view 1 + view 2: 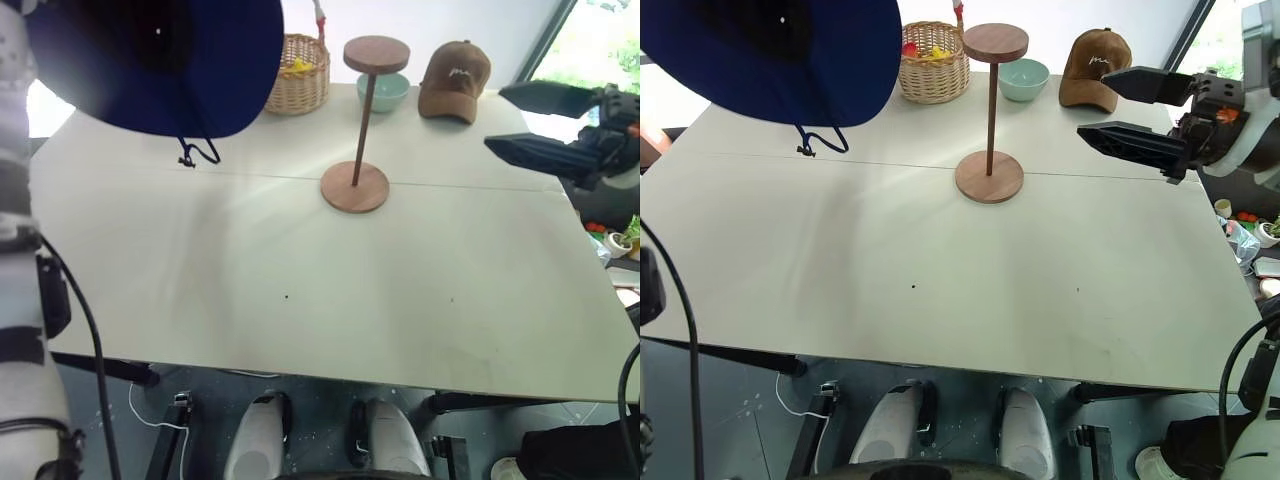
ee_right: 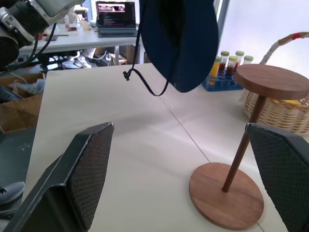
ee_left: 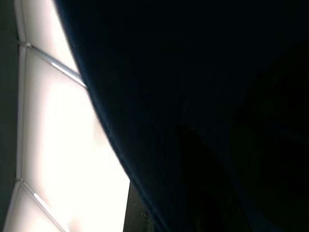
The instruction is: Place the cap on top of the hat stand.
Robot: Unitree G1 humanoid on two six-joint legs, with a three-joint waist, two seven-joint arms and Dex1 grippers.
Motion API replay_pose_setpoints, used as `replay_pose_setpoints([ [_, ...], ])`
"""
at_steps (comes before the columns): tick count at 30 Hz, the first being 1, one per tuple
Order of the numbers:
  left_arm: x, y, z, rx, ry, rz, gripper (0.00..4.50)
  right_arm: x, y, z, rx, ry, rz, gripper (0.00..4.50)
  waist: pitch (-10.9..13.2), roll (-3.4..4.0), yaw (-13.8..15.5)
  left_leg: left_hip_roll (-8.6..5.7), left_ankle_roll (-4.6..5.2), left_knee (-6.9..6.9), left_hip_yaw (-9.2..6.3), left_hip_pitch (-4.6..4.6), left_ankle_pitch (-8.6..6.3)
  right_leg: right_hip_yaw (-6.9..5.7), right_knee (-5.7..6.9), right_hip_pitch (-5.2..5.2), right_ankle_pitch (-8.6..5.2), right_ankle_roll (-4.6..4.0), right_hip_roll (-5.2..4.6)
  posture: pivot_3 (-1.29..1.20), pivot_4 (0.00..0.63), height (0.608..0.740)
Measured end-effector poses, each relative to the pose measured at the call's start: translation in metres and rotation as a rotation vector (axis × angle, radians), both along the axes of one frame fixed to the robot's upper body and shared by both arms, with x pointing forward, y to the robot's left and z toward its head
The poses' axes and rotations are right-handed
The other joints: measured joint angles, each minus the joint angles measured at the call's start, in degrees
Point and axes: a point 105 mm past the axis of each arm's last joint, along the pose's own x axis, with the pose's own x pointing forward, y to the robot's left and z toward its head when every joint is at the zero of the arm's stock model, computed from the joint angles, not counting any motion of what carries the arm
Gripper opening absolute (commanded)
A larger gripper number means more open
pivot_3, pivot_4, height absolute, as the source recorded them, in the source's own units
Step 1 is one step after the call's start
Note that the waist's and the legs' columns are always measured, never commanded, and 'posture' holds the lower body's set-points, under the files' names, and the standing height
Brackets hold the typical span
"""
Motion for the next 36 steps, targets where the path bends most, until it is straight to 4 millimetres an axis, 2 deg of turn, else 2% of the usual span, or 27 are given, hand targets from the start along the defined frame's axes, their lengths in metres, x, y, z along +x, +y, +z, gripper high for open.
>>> replay_pose_setpoints([
  [4,0.018,-0.027,0.006,-0.018,0.010,-0.051,0.06,-0.003,-0.002,0.004,0.012,-0.014,-0.006,4.50,0.1,-0.17,0.1,-0.01,0.00,0.00,0.00,-0.06,0.00,0.00,-0.05,0.00,0.02,0.06,0.00,0.00,0.150,0.740],
  [11,0.032,-0.075,0.015,-0.045,0.008,-0.127,0.06,-0.012,-0.003,0.011,0.010,-0.042,-0.026,4.50,0.2,-0.33,0.0,-0.01,0.00,-0.03,0.00,-0.10,0.00,0.00,-0.18,-0.01,0.05,0.12,-0.02,0.00,0.150,0.740],
  [18,0.037,-0.114,0.017,-0.033,0.014,-0.186,0.06,-0.021,-0.005,0.010,0.020,-0.045,-0.058,4.50,0.3,-0.36,0.0,-0.02,0.00,-0.02,-0.01,-0.11,0.00,0.00,-0.18,-0.02,0.06,0.12,-0.03,0.00,0.150,0.740],
  [23,0.039,-0.157,0.014,-0.009,0.029,-0.260,0.06,-0.029,-0.011,0.009,0.016,-0.043,-0.110,4.50,0.3,-0.49,0.1,-0.04,0.00,0.02,-0.03,-0.21,0.00,0.00,-0.26,-0.02,0.10,0.19,-0.04,0.00,0.150,0.740],
  [27,0.035,-0.182,0.018,0.022,0.017,-0.295,0.06,-0.035,-0.014,0.006,0.020,-0.037,-0.140,4.50,0.3,-0.49,0.0,-0.03,0.01,0.01,-0.01,-0.24,-0.01,0.01,-0.38,-0.02,0.15,0.26,-0.05,0.00,0.150,0.740],
  [31,0.030,-0.201,0.022,0.031,0.007,-0.334,0.06,-0.043,-0.013,0.005,0.021,-0.045,-0.159,4.50,0.3,-0.49,0.0,-0.03,0.01,0.01,-0.02,-0.23,-0.01,0.01,-0.38,-0.02,0.15,0.26,-0.05,0.00,0.150,0.740],
  [36,0.030,-0.224,0.015,0.041,0.026,-0.383,0.06,-0.049,-0.013,0.004,0.030,-0.046,-0.188,4.50,0.3,-0.49,0.1,-0.02,0.02,0.15,-0.03,-0.30,-0.02,0.01,-0.38,-0.01,0.15,0.26,-0.06,0.00,0.150,0.740],
])
